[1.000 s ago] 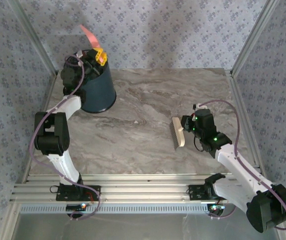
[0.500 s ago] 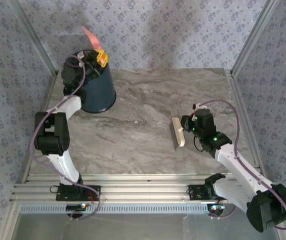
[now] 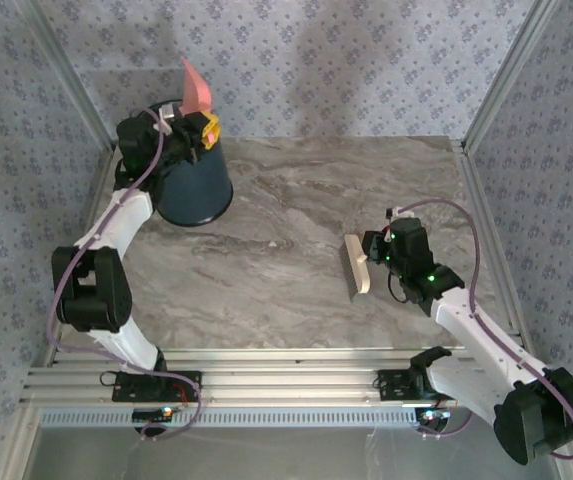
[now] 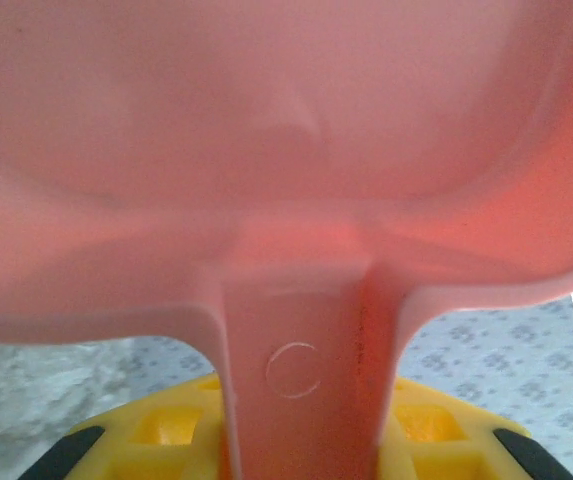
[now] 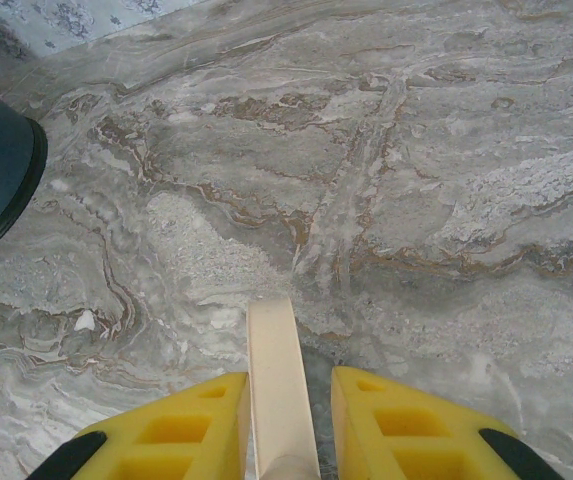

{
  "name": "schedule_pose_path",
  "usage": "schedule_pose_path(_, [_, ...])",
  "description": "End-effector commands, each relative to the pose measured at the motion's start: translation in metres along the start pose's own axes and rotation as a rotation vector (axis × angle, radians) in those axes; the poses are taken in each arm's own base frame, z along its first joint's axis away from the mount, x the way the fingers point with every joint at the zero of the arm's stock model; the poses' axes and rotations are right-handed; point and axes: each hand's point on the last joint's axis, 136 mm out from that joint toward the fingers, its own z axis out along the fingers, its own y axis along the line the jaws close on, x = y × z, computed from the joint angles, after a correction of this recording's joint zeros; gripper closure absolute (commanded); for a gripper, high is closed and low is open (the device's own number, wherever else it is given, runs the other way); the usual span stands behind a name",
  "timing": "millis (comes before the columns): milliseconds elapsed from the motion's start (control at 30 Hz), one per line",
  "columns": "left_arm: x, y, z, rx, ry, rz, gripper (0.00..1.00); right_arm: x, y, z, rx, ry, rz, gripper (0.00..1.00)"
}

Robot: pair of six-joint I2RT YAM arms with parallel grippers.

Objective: Sweep away the paper scraps from the table

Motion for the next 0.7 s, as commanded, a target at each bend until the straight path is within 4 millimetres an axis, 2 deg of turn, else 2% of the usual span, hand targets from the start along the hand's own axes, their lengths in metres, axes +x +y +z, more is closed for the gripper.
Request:
schedule_pose_path(0, [0.017, -0.016, -0.012, -0.084, 0.039, 0.175, 1.00, -0.008, 0.003, -0.003, -0.005, -0.018, 0.013, 1.00])
schedule_pose_path(267, [0.030, -0.003, -0.028, -0.294, 0.079, 0.344, 1.00, -0.009, 0.002, -0.004, -0.001, -0.023, 0.015, 1.00])
schedule_pose_path(500, [0.052, 0.011, -0.038, -0.473, 0.172, 0.519, 1.00, -0.009, 0.003, -0.003, -0.009, -0.027, 0.024, 1.00])
schedule_pose_path(667, [0.070, 0.028, -0.045, -0.597, 0.252, 0.613, 1.00, -0.010, 0.003, -0.004, -0.012, -0.028, 0.028, 1.00])
